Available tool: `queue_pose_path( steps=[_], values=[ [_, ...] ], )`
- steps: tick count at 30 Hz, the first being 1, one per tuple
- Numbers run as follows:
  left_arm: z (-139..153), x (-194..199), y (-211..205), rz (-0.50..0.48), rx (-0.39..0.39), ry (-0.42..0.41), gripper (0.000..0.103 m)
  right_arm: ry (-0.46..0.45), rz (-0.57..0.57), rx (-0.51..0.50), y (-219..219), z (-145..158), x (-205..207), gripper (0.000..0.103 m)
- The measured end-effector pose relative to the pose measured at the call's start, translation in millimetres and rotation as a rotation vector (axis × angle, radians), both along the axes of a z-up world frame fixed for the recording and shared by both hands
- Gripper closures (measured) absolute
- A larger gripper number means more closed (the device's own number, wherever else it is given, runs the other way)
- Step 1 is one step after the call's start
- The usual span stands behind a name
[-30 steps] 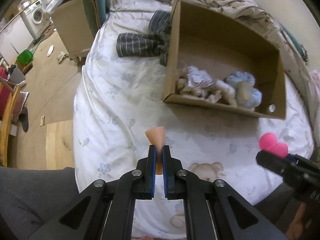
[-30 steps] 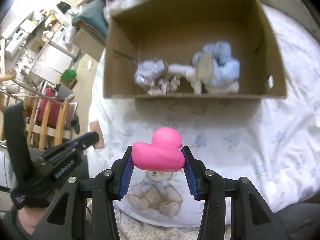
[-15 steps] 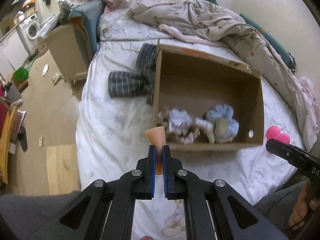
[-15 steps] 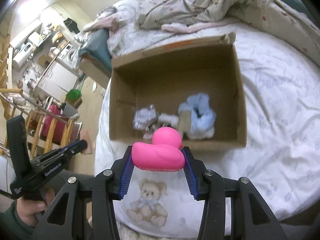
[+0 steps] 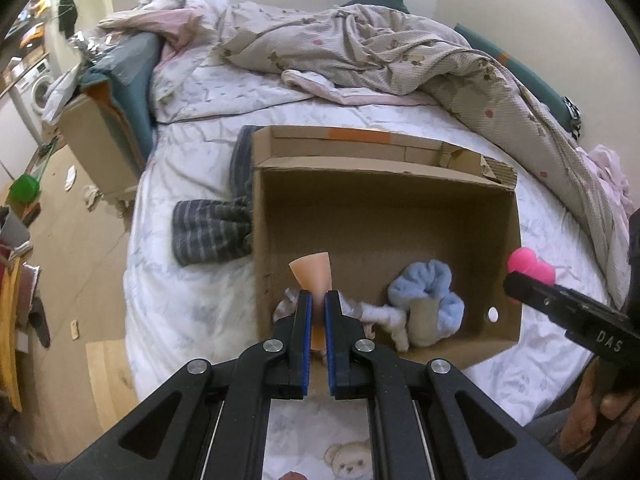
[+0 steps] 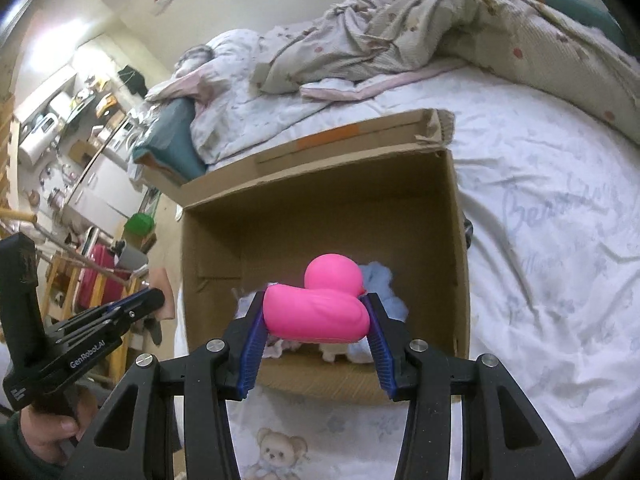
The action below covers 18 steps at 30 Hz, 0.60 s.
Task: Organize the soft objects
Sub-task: 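Carry the peach cone and pink duck over the box with both tools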
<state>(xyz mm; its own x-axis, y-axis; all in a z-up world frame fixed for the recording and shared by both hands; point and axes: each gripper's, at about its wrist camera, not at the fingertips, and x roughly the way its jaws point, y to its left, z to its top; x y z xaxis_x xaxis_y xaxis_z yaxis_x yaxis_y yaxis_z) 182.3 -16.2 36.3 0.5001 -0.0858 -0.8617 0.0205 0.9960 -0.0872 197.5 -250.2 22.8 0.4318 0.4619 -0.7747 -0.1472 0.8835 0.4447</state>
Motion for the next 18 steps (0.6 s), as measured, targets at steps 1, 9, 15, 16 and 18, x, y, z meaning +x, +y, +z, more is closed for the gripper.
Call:
queue_pose_path(
  steps=[1, 9, 15, 16, 18],
  values=[
    [-3.3, 3.7, -1.7, -0.005, -0.004, 0.000, 0.097, 0.003, -0.003, 0.006, -1.6, -2.9, 2.3, 0.054],
    [-40.8, 14.7, -1.4, -0.023, -0.047, 0.005, 0.097, 0.057, -0.054, 0.016, -15.7, -28.5, 12.3, 0.054],
    [-52.3, 20.9, -2.0, -0.019, -0.053, 0.041, 0.097, 0.108, -0.048, -0.003, -15.4, -44.0, 18.4, 0.054],
    [-54.4, 21.3, -2.2, -0.016, -0.054, 0.049, 0.097, 0.116, -0.042, -0.009, -12.6, -46.7, 18.9, 0.054],
    [-58.0, 21.8, -3.8, -0.018, -0.042, 0.064, 0.097, 0.130, -0.025, -0.022, -5.8, -51.4, 19.8, 0.054]
  ],
)
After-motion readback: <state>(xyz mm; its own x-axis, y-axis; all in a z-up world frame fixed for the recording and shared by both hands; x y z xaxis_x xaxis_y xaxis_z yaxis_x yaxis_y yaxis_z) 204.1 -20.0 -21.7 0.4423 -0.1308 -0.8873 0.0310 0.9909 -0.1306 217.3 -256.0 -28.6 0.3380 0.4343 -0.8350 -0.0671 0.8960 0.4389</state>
